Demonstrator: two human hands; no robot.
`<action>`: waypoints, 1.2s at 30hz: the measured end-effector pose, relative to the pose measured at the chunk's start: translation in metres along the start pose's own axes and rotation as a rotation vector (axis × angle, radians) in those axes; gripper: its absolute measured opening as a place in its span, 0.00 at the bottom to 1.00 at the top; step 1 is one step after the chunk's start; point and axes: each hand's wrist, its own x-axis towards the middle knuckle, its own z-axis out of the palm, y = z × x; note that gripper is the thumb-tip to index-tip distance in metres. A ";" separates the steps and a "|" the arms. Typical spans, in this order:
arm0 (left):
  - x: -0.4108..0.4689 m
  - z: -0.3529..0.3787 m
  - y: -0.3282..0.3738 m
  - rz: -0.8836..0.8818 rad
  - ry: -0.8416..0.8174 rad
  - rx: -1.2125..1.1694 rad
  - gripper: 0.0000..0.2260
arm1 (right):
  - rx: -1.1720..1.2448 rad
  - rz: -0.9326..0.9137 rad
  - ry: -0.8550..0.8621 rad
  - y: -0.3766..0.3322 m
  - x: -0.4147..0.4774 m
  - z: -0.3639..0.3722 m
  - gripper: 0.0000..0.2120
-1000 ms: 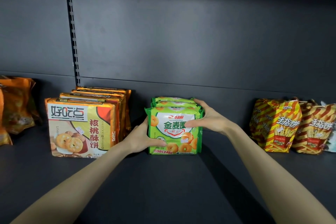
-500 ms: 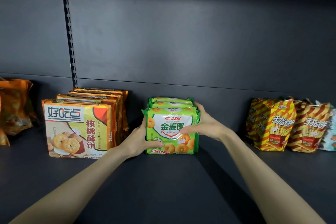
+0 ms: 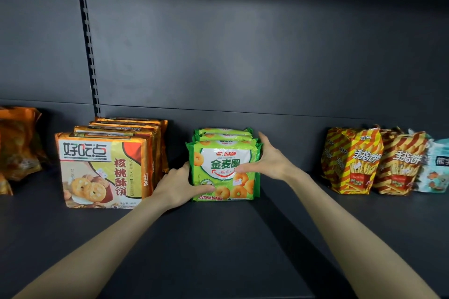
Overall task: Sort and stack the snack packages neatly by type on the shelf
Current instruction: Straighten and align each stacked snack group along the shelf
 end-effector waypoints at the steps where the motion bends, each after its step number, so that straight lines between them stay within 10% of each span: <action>1: -0.002 -0.001 0.000 -0.005 -0.006 0.012 0.33 | -0.022 0.007 0.027 -0.001 -0.002 0.001 0.61; 7: -0.013 -0.008 0.001 -0.023 -0.004 0.104 0.30 | -0.149 0.026 0.106 -0.003 -0.009 0.005 0.66; 17: -0.036 -0.020 0.021 0.059 0.125 0.452 0.15 | -0.406 -0.039 0.178 -0.020 -0.030 0.001 0.47; 36: -0.018 -0.006 0.163 0.529 0.196 0.418 0.21 | -0.695 0.008 0.285 0.004 -0.089 -0.132 0.27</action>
